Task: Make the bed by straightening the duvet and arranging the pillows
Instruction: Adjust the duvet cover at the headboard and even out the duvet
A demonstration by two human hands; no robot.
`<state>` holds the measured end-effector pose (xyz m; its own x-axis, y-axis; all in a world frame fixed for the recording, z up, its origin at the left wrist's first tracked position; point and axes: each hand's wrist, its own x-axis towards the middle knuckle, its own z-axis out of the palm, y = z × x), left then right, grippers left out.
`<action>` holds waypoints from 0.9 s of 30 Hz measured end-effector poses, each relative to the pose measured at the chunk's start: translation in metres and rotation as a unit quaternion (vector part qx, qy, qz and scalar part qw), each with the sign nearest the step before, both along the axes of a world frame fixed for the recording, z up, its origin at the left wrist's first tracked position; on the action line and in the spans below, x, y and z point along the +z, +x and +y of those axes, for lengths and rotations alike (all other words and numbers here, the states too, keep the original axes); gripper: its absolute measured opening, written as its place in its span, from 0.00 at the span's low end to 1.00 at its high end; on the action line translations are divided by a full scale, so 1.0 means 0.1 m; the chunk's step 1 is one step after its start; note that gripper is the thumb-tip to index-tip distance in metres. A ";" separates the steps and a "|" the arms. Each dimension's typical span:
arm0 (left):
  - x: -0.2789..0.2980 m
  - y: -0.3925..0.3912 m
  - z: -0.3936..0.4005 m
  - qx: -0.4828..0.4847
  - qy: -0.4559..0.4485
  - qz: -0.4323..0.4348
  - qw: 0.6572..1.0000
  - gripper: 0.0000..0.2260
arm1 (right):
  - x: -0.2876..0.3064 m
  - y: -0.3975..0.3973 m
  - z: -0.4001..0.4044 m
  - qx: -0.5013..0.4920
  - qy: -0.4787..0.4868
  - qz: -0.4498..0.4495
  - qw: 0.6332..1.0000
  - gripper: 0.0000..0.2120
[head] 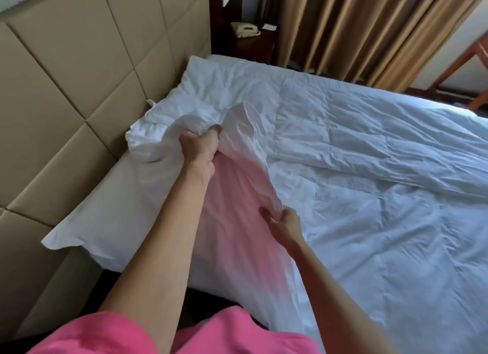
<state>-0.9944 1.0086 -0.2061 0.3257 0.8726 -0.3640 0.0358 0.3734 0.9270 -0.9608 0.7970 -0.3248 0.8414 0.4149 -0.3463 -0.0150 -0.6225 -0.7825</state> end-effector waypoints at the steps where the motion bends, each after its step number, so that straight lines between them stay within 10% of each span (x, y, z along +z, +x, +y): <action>1: 0.04 0.00 0.10 -0.002 -0.001 -0.008 1.000 0.05 | 0.00 0.00 0.05 -0.008 -0.003 0.005 1.000 0.14; 6: 0.21 -0.01 0.57 0.009 -0.003 -0.054 0.998 0.09 | -0.11 -0.06 0.08 0.014 -0.109 0.037 0.993 0.16; 27: 0.87 0.21 2.08 0.032 0.134 -0.103 0.985 0.09 | 1.78 1.40 1.74 -0.201 -0.009 -0.386 0.900 0.13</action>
